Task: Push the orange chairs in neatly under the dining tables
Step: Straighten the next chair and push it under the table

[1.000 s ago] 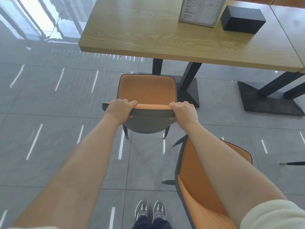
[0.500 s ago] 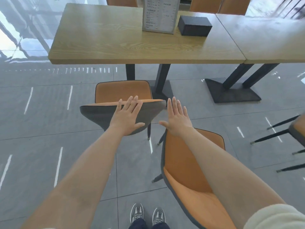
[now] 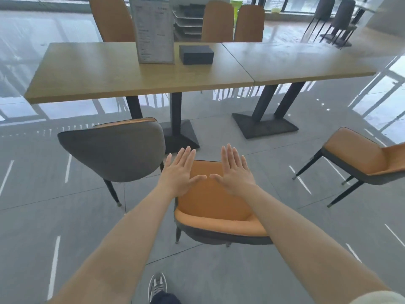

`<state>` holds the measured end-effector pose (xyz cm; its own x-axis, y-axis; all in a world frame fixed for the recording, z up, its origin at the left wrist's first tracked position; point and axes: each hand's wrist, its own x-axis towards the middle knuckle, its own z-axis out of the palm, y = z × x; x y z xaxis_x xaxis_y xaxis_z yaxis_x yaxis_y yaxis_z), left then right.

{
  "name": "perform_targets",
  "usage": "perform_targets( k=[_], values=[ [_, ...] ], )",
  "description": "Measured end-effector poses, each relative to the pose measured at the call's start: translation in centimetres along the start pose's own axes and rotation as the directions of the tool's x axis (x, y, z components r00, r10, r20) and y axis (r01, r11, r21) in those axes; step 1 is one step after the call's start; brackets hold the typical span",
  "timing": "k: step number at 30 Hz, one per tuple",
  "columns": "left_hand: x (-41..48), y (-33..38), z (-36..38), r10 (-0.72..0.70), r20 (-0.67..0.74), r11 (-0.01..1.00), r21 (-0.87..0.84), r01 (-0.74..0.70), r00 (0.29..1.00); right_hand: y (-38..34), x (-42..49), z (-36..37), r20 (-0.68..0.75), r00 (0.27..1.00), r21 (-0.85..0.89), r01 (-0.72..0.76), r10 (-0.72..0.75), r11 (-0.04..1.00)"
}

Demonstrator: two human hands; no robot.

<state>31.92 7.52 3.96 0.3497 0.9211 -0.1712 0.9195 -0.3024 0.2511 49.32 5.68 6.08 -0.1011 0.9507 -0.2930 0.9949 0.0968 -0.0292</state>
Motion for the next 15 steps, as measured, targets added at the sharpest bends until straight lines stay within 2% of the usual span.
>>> perform_targets(
  k=[4,7,15],
  values=[
    [-4.2,5.8,2.5,0.026,0.019,0.999,-0.022,-0.025,0.999,3.7,-5.7,1.9,0.031,0.997,0.025,0.064,-0.065,0.998],
    [-7.4,8.8,4.0,0.034,0.088,0.999,-0.028,-0.031,0.996,5.6,-9.2,3.7,0.091,0.989,0.032,0.113,-0.115,0.993],
    [-9.7,10.7,7.0,-0.064,0.225,0.994,0.104,0.041,0.972,7.4,-14.1,7.9,0.190,0.971,0.069,0.134,-0.145,0.989]
  ],
)
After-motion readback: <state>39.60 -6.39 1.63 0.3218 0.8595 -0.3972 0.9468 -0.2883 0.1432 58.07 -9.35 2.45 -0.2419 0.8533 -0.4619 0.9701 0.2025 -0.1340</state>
